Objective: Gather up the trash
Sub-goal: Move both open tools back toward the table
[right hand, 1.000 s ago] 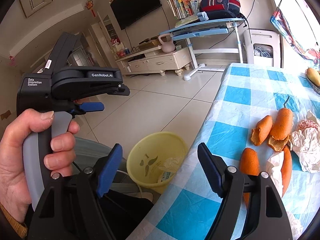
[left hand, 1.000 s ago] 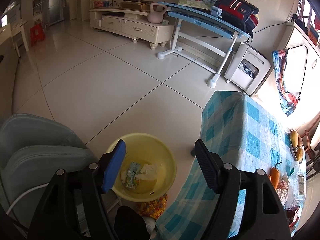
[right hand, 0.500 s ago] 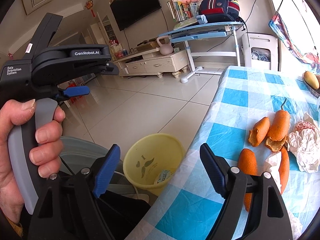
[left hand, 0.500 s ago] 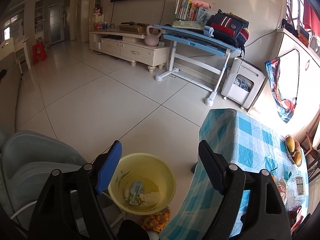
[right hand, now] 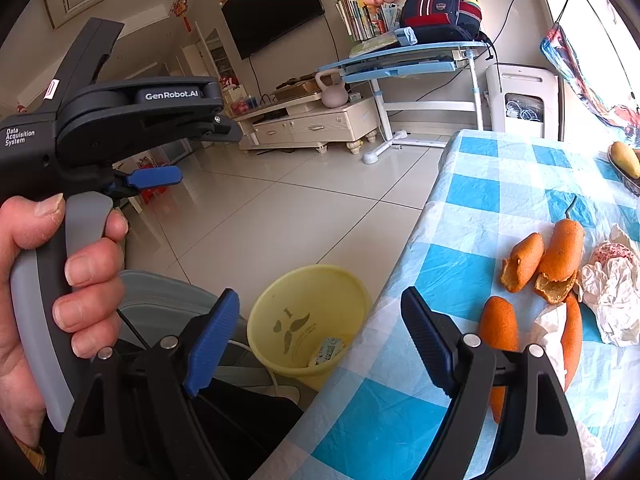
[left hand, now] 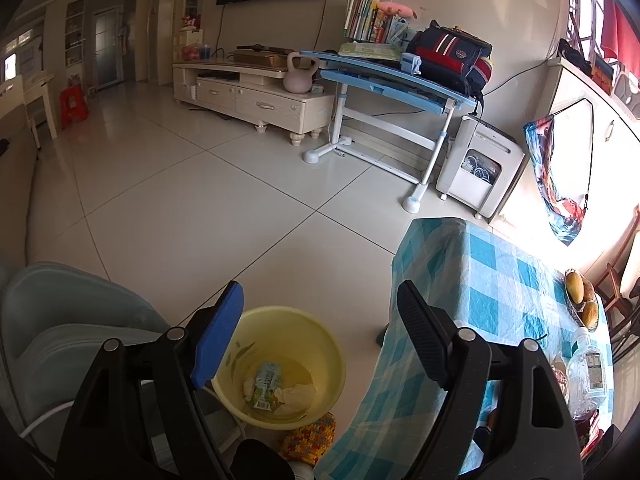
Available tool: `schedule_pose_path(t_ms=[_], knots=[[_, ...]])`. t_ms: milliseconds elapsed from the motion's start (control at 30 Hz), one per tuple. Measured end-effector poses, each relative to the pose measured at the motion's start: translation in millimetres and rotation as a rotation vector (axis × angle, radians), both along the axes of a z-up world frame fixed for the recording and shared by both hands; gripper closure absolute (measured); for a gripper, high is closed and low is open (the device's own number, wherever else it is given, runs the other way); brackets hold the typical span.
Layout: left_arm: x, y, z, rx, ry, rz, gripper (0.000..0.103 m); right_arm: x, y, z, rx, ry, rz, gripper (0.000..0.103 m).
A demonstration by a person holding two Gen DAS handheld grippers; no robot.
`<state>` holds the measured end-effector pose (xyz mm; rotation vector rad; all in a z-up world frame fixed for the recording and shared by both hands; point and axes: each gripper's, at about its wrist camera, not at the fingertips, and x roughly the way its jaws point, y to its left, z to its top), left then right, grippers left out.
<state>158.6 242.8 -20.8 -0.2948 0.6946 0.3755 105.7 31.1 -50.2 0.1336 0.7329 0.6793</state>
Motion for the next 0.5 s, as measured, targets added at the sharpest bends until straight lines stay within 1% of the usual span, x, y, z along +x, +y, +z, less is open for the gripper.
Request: schedule_pose_path(t_ms=[333, 500], knots=[[2.3, -2.2, -1.9, 0.003, 0.006, -0.014, 0.027, 2.5, 2.9, -1.0, -0.005, 0.002, 0.007, 0.023], [4.4, -6.5, -6.3, 0.013, 0.028, -0.035, 0.027, -0.9, 4.0, -0.4, -0.014, -0.005, 0.004, 0.023]])
